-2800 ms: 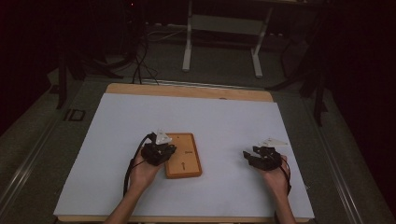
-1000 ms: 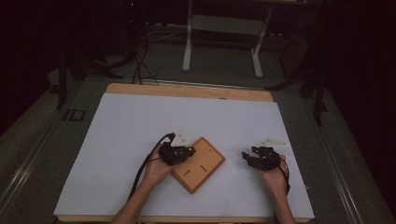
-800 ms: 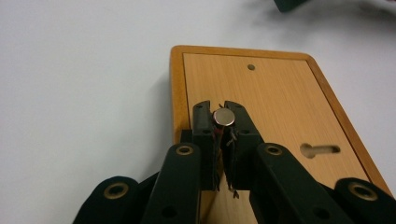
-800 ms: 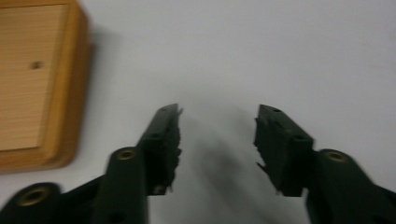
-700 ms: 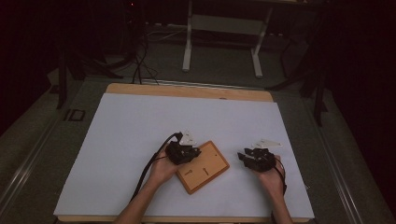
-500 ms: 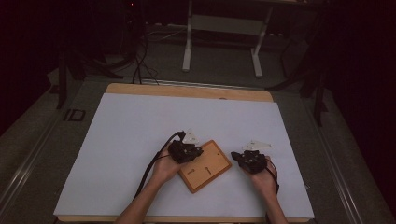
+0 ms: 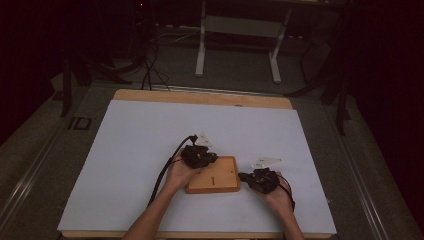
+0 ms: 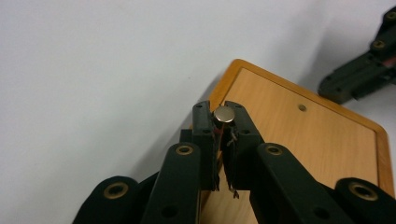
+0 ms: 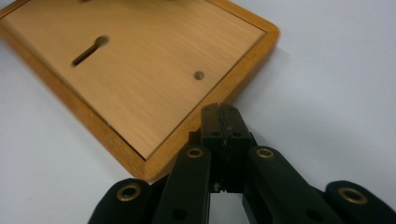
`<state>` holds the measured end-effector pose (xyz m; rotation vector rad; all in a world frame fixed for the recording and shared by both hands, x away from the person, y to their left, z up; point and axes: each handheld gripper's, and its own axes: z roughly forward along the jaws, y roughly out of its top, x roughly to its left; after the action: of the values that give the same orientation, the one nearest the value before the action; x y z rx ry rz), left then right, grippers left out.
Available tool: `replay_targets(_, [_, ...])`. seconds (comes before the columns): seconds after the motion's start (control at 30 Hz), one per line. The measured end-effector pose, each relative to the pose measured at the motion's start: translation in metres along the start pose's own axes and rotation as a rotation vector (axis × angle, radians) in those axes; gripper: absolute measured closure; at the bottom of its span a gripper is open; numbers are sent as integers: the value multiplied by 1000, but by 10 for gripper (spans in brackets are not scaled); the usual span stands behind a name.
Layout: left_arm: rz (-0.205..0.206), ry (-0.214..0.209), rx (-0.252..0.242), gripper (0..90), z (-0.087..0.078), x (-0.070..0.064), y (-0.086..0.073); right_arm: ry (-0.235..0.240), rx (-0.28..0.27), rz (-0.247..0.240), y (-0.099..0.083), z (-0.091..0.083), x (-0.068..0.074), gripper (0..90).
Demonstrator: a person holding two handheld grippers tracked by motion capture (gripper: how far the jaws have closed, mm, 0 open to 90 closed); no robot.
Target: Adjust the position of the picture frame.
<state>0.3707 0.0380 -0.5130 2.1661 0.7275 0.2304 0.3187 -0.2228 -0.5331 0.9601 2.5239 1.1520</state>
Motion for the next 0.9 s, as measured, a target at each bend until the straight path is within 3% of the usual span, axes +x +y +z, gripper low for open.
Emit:
replay_targets(0.23, [4,-1,-7,844,1,3,-2,34,7,-40,1,1,7,887])
replay_targets(0.33, [-20,-14,-16,844,4,5,-8,39,10,-34,0,1,4,855])
replay_targets(0.73, [-46,7,-19,844,0,3,-11,16,39,-50,0,6,4,823])
replay_targets(0.9, [-34,20,-11,844,-1,1,-11,13,37,-49,0,6,4,803])
